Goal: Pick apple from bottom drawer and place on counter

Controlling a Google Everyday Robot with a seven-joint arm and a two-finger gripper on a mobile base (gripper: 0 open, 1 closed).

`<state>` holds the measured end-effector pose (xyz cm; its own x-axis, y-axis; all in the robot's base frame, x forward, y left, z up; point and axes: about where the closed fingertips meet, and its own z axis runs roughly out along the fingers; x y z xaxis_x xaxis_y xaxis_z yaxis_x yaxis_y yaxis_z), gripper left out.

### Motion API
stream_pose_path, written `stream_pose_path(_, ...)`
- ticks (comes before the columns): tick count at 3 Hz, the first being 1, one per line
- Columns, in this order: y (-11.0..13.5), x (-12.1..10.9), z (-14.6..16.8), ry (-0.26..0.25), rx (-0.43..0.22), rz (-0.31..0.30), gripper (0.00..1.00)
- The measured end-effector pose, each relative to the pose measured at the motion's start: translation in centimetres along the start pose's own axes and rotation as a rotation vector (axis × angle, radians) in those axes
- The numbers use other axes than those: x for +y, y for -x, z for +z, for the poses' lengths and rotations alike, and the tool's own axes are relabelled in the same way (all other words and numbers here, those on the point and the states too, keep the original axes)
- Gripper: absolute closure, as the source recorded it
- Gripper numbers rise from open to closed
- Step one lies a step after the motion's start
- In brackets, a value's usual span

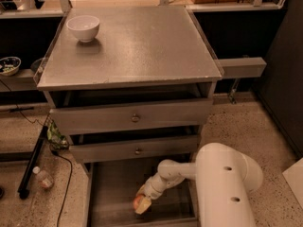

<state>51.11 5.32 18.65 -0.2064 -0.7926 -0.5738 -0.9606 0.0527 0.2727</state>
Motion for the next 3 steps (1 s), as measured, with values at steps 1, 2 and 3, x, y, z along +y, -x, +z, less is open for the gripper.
stream_pose_path(1, 1.0, 0.9, -2.0, -0.033, 0.002, -0.021, 1.00)
stream_pose_path(2, 2.6, 1.9, -5.5, -0.088, 0.014, -0.034, 1.00)
stream_pose_path(3, 4.2, 2.6, -9.0, -0.148, 0.025, -0.052, 1.00)
